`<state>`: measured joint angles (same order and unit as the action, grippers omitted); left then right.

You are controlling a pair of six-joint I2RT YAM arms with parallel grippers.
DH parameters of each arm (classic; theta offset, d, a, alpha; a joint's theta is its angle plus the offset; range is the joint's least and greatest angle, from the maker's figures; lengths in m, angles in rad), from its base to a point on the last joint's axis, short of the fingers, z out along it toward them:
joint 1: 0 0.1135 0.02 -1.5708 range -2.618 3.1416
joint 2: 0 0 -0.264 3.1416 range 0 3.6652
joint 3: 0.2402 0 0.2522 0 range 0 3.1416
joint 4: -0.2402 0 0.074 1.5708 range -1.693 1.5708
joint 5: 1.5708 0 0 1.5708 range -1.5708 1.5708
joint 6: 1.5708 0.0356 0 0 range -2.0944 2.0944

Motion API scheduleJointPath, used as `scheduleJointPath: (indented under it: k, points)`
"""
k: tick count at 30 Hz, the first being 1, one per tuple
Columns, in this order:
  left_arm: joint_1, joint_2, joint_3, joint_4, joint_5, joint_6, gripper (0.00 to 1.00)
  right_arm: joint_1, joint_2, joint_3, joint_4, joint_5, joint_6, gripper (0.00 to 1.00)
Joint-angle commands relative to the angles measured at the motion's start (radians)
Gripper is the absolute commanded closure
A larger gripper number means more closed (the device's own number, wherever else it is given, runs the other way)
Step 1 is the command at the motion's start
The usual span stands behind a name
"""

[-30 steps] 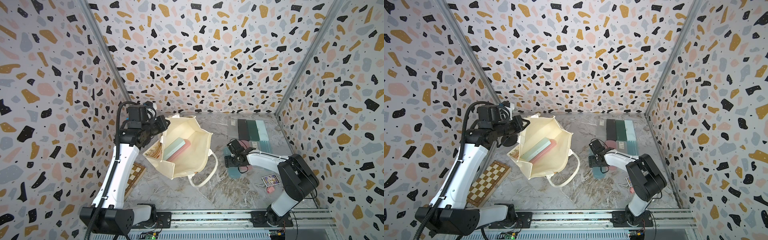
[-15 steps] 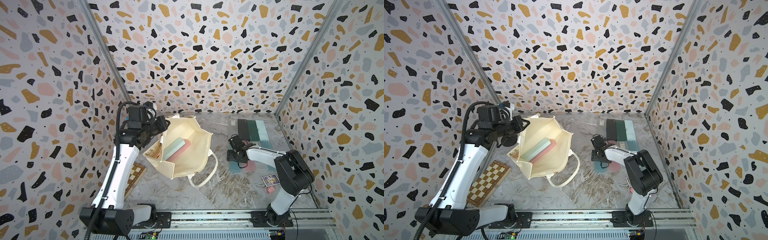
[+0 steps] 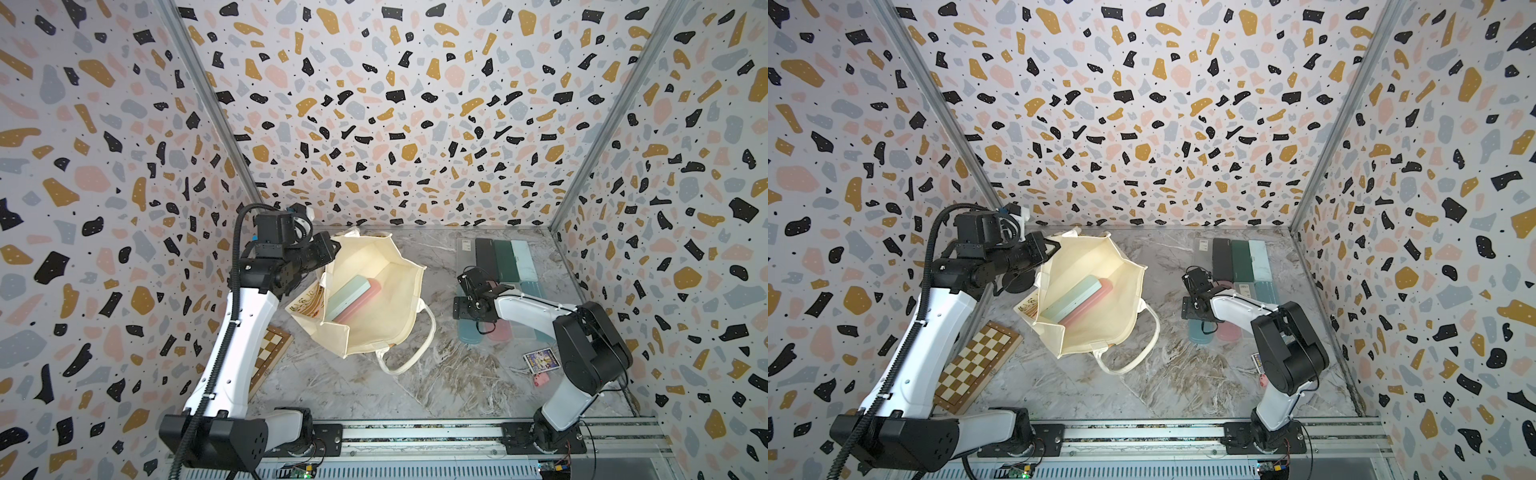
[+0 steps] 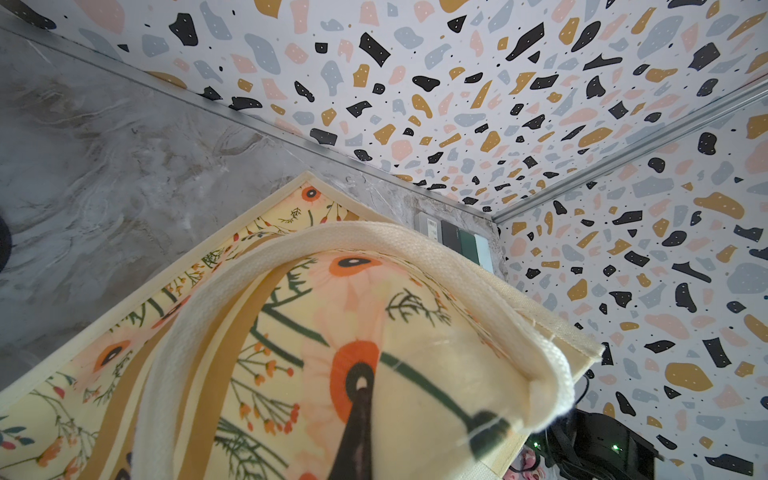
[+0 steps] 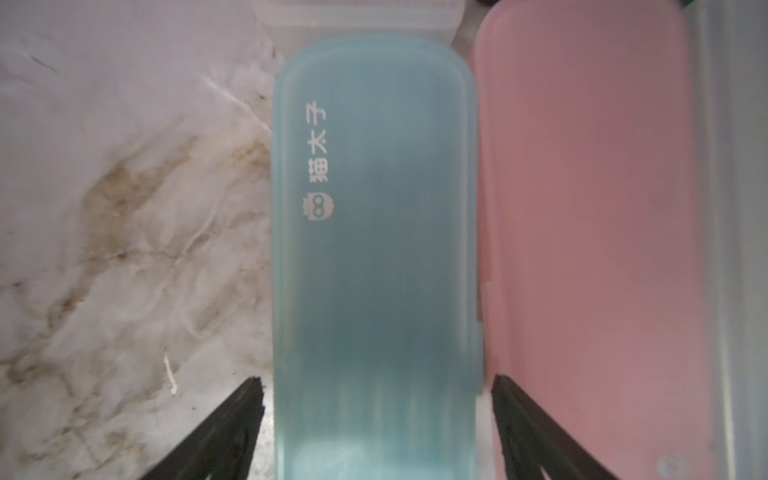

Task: Take out the pencil case from the canvas bag
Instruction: Place the pencil case at the center of the board.

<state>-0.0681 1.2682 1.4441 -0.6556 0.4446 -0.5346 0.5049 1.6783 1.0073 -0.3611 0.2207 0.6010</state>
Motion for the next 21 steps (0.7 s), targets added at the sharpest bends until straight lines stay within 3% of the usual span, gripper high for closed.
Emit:
scheduleJointPath:
  k: [1,8,12,21]
  points:
    - [0.002,-0.014,0.004,0.095,0.042,0.012,1.00,0.017,-0.093,0.032,-0.035,0.058,-0.009,0.12]
    - [0.003,-0.003,-0.004,0.105,0.044,-0.011,1.00,0.070,-0.097,0.018,0.066,-0.027,-0.112,0.22]
    - [0.003,-0.010,0.000,0.099,0.037,-0.008,1.00,0.097,-0.025,0.067,0.031,0.018,-0.137,0.32]
    - [0.003,-0.025,-0.005,0.074,0.017,0.014,1.00,0.097,0.118,0.148,-0.048,0.102,-0.152,0.37]
